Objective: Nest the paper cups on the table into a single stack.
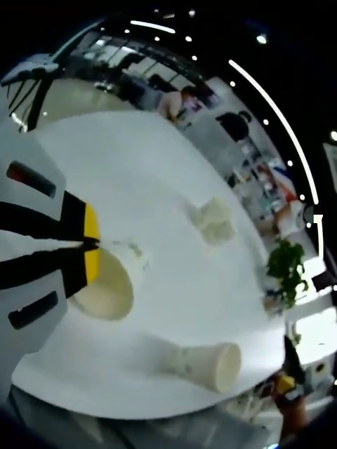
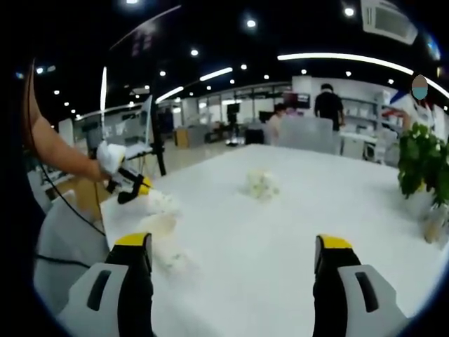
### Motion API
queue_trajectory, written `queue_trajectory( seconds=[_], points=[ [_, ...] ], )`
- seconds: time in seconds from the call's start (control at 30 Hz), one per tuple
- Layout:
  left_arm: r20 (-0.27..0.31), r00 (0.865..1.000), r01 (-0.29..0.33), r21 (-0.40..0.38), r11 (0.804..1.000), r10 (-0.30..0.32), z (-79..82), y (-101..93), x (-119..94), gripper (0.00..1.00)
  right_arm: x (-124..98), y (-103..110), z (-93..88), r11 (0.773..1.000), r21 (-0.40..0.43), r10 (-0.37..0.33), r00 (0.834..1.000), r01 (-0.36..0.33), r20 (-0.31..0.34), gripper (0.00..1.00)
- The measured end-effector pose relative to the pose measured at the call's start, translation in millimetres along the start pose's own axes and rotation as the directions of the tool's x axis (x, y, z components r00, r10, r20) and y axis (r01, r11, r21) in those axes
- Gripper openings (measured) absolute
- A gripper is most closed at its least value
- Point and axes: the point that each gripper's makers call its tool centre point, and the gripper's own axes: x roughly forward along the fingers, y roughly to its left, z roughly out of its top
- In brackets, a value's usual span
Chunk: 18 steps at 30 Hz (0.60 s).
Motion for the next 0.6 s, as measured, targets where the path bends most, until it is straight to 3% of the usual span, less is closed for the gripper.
queue_trajectory(
  seconds=[0.27, 0.33, 0.43, 0.47, 0.6],
  points=[
    [-0.042, 0.995, 0.085, -0.017, 0.996, -0.086, 8.4, 0.5, -3, 0.00, 1, -1, -0.2, 1.000, -0.003, 0.004, 1.000, -0.004, -0.001, 0.94],
    [-0.082, 0.991, 0.106, -0.006, 0.994, -0.106, 9.2, 2.0, -4, 0.00, 2, 0, -0.3, 1.000, -0.006, 0.007, 1.000, -0.007, -0.001, 0.94],
    [-0.122, 0.982, 0.142, -0.006, 0.990, -0.142, 11.7, 4.1, -4, 0.00, 3, 1, -3.1, 1.000, -0.006, 0.013, 1.000, -0.013, -0.010, 0.96],
    [-0.147, 0.974, 0.172, -0.019, 0.985, -0.173, 11.5, 2.3, -4, 0.00, 4, 2, -4.4, 1.000, -0.009, 0.016, 1.000, -0.016, -0.017, 0.97],
    [-0.215, 0.954, 0.230, 0.072, 0.971, -0.210, 10.6, 5.9, -4, 0.00, 4, 4, -7.7, 0.999, -0.031, 0.031, 0.999, -0.032, -0.025, 0.97]
  ],
)
